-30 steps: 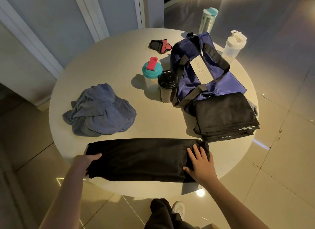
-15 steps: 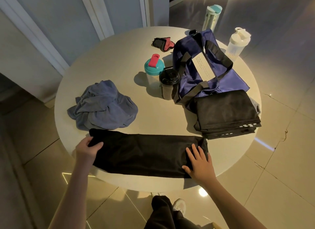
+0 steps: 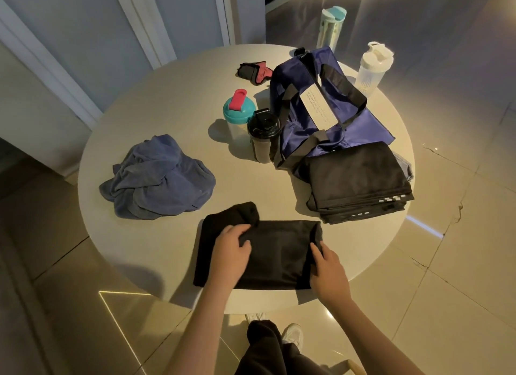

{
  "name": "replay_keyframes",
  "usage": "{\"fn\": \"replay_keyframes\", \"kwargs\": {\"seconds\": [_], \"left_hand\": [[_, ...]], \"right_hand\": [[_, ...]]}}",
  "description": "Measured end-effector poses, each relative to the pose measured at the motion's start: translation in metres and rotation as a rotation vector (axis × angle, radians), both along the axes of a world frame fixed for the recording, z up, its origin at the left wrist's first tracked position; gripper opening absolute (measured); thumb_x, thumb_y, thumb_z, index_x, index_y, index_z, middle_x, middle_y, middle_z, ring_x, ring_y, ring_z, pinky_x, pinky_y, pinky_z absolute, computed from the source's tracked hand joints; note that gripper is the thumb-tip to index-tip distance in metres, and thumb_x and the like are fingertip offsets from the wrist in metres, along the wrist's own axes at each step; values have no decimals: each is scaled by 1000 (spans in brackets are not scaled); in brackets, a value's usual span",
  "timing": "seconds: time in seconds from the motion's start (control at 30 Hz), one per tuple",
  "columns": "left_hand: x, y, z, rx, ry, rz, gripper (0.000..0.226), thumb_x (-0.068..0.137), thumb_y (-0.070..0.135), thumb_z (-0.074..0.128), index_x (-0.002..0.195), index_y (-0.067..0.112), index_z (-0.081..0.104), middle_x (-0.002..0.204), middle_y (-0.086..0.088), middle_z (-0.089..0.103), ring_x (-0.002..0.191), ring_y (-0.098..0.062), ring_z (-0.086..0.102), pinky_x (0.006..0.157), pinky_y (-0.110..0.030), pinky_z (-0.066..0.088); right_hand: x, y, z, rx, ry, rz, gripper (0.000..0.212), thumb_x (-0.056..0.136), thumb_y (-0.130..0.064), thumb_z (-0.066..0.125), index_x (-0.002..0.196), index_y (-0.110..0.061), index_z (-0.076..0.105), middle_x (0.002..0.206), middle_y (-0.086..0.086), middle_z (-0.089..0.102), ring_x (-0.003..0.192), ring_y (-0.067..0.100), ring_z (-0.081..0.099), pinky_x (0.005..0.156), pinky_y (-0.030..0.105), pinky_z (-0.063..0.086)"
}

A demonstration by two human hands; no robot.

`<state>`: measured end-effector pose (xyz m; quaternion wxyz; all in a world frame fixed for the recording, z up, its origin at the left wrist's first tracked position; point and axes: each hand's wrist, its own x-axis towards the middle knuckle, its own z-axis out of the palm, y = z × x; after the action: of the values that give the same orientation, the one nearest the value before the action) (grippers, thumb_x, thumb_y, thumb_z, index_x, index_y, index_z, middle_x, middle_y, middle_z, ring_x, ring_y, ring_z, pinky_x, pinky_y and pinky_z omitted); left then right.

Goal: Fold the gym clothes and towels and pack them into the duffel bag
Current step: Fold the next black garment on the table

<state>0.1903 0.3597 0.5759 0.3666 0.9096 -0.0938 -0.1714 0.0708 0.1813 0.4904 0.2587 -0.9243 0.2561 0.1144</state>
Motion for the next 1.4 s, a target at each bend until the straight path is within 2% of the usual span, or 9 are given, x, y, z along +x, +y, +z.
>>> {"fn": "replay_keyframes", "kwargs": {"seconds": [0.27, 0.5, 0.63, 0.77, 0.87, 1.03, 1.2, 1.27, 1.4], "left_hand": [[-29, -40, -19, -2, -46, -150, 34, 92, 14, 58, 126, 18, 58, 125, 3, 57, 114, -10, 54, 90, -14, 40], [-50, -68, -24, -18, -59, -259, 34, 94, 12, 55, 127, 19, 57, 128, 4, 57, 117, -10, 53, 97, -20, 44], [-61, -80, -28, 7, 2, -374, 34, 95, 13, 53, 128, 21, 55, 128, 4, 56, 118, -11, 53, 98, -22, 44], [-68, -73, -29, -36, 167, -458, 37, 96, 24, 51, 133, 24, 51, 129, 6, 55, 115, -7, 54, 96, -22, 47], [-59, -52, -31, -49, 41, -402, 30, 98, 26, 47, 126, 25, 56, 123, 10, 56, 109, 0, 52, 93, -17, 46], [-17, 0, -44, 144, -314, -27, 32, 95, 26, 52, 126, 23, 57, 129, 5, 53, 121, -12, 47, 96, -18, 35], [1, 34, -78, 591, -98, -212, 59, 94, 53, 41, 147, 34, 24, 157, 2, 15, 142, -24, 20, 111, -43, 30], [-2, 32, -81, 588, -75, -174, 66, 92, 54, 44, 149, 30, 19, 156, -2, 14, 141, -25, 21, 111, -42, 32], [1, 25, -75, 392, 12, 131, 74, 89, 48, 57, 145, 10, 27, 145, -10, 37, 131, -26, 39, 104, -34, 40]], "right_hand": [[12, -6, 6, 450, -123, -197, 39, 102, -17, 32, 140, -16, 43, 146, 3, 41, 133, 21, 36, 115, 34, 25], [15, -14, 24, 793, -83, -399, 46, 102, -43, 21, 111, -23, 61, 117, 1, 60, 111, 18, 54, 99, 29, 37], [16, -18, 29, 873, -92, -452, 52, 98, -52, 24, 94, -17, 64, 97, 2, 66, 97, 17, 62, 88, 29, 45], [19, -23, 27, 831, -130, -463, 43, 94, -42, 50, 77, -5, 62, 78, 10, 63, 79, 24, 60, 72, 28, 48], [25, -23, 22, 712, -107, -485, 34, 88, -33, 62, 68, -7, 57, 70, 11, 57, 73, 23, 56, 64, 27, 44], [38, -17, 19, 488, -86, -473, 24, 94, -29, 55, 89, -6, 61, 84, 6, 60, 76, 18, 55, 71, 26, 42], [42, -13, 12, 272, -97, -428, 21, 94, -30, 54, 90, -11, 59, 88, 6, 64, 80, 21, 60, 69, 25, 40], [43, -11, 11, 252, -106, -457, 24, 94, -33, 54, 102, -10, 57, 98, 8, 64, 90, 26, 62, 72, 28, 45], [44, -2, 19, 407, -76, -536, 70, 85, -42, 65, 138, -11, 32, 125, 8, 55, 111, 30, 57, 90, 37, 48]]}}
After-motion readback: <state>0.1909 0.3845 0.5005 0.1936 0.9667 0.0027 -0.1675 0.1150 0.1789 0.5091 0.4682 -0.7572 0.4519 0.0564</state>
